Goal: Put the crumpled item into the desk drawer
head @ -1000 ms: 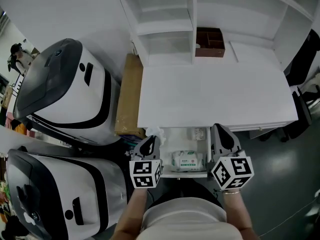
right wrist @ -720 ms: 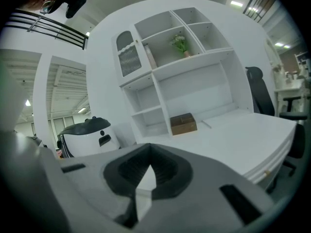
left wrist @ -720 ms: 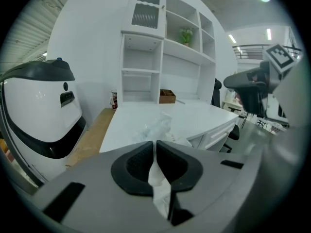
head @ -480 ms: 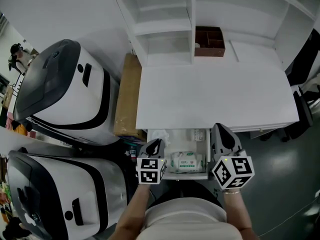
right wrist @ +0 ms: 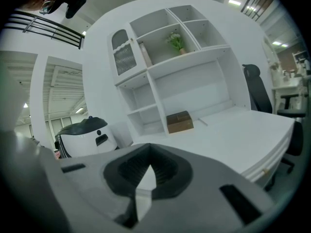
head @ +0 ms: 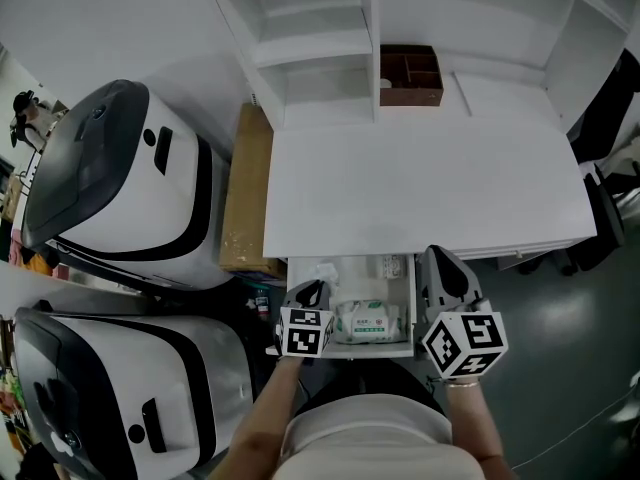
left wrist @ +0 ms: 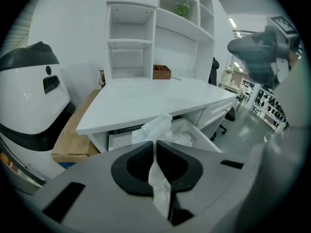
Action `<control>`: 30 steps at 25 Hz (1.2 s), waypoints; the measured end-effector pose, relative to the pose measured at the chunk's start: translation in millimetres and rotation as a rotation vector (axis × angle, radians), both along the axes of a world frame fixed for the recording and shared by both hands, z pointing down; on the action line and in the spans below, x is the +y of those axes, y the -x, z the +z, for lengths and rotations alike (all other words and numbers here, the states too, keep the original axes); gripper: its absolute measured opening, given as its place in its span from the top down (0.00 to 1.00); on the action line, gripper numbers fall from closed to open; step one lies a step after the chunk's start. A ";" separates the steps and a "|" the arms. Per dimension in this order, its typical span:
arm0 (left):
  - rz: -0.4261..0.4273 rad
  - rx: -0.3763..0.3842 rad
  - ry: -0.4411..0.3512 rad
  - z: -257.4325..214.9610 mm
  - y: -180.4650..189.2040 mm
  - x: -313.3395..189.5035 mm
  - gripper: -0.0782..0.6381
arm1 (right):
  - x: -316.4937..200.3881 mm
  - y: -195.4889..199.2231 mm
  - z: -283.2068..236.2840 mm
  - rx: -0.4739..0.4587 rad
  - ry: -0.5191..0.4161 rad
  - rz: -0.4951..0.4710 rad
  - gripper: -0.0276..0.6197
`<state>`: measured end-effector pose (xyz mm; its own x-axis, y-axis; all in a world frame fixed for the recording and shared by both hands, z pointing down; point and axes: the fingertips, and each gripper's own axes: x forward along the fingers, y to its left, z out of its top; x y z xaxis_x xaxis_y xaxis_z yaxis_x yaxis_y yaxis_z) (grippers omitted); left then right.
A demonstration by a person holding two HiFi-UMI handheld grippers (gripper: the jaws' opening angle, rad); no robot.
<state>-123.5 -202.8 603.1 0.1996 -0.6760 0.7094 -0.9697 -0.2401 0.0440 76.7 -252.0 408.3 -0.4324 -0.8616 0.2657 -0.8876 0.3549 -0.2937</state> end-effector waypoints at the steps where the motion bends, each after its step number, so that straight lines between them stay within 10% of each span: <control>1: 0.002 -0.005 0.017 5.7 -0.3 0.4 0.87 | 0.1 -0.5 0.2 0.001 0.002 0.000 0.95; 30: 0.027 -0.113 0.374 129.3 0.1 -9.0 0.87 | -3.8 -19.1 19.4 0.036 0.057 0.021 0.95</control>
